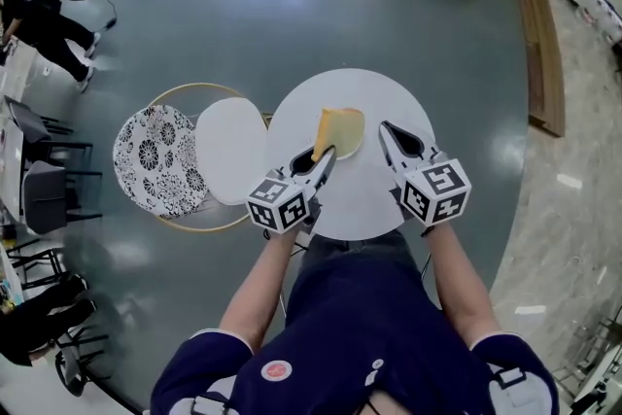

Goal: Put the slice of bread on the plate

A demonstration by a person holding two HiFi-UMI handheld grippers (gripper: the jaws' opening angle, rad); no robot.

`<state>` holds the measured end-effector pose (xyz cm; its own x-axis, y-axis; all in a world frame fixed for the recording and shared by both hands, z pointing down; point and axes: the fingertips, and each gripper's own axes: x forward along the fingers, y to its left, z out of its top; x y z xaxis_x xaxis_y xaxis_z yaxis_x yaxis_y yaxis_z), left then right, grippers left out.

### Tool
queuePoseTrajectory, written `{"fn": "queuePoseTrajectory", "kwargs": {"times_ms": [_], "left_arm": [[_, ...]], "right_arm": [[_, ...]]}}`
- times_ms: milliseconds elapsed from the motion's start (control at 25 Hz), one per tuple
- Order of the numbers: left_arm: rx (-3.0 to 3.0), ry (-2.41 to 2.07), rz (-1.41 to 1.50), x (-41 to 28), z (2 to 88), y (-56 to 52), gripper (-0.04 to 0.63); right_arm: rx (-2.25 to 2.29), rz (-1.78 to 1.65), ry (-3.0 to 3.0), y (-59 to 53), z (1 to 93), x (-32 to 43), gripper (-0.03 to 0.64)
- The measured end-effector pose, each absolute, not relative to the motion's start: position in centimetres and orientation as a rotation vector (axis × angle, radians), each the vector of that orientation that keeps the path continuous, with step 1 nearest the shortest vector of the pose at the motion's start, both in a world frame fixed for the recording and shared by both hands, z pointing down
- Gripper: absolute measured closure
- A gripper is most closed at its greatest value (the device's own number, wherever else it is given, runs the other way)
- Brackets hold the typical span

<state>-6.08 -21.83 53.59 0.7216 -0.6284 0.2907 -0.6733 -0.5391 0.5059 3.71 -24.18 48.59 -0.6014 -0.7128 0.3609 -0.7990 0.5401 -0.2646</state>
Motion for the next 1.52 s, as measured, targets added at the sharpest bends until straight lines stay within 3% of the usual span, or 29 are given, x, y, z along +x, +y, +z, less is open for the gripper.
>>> {"fn": "queuePoseTrajectory", "kwargs": {"times_ms": [600,1520], "left_arm": [[2.139,-0.945,0.145,-6.3,63.3,-23.2,0.506],[1.943,-0.978,0.154,-7.3,68.5,-25.2,0.505]], "right_arm": [[1.259,0.812,-2.459,-23.2,55.0,2.8,0.612],[1.212,0.873,-2.449,-24.5,55.8,2.5,0.612]]}}
